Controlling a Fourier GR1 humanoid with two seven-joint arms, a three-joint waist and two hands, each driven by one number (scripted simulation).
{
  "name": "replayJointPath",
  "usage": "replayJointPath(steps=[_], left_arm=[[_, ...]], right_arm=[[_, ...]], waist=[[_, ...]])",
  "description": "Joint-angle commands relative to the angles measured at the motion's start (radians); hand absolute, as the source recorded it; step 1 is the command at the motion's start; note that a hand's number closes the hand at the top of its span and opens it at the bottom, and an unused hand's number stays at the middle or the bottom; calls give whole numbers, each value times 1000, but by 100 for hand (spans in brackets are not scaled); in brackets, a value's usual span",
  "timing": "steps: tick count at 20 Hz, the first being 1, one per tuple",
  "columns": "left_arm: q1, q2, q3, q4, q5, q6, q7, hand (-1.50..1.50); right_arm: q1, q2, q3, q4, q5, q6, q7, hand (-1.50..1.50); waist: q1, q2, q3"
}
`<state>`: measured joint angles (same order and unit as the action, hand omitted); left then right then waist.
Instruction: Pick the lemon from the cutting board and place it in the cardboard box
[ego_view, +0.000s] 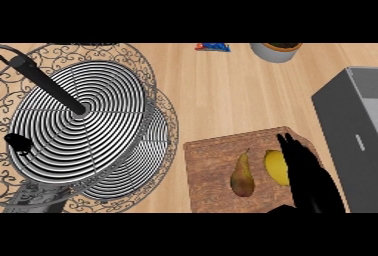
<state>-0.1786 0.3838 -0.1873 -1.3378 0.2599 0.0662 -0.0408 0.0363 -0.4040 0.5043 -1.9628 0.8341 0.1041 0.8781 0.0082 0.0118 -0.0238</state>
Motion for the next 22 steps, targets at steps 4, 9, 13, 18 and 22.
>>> replayJointPath(steps=[4,9,13,18,22], left_arm=[[-67,-33,-125,-80,-96,-19,4,0],[-68,-24,-122,-59,-106,-32,-27,0],[-90,-10,-104,-67,-87,-45,3,0],[-73,-29,-112,-68,-95,-39,-12,0],[-80,-31,-113,-81,-112,-17,-2,0]], right_arm=[[24,12,24,36,16,-11,-22,-150],[-8,48,15,144,11,-23,-40,-150],[32,47,46,149,23,-16,-41,-150],[7,35,-6,250,3,-38,-107,-150],[-40,78,4,295,42,-47,-76,-150]], waist=[[-20,-15,25],[-13,-11,25],[-21,-15,25],[-15,-13,26],[-9,-13,26]])
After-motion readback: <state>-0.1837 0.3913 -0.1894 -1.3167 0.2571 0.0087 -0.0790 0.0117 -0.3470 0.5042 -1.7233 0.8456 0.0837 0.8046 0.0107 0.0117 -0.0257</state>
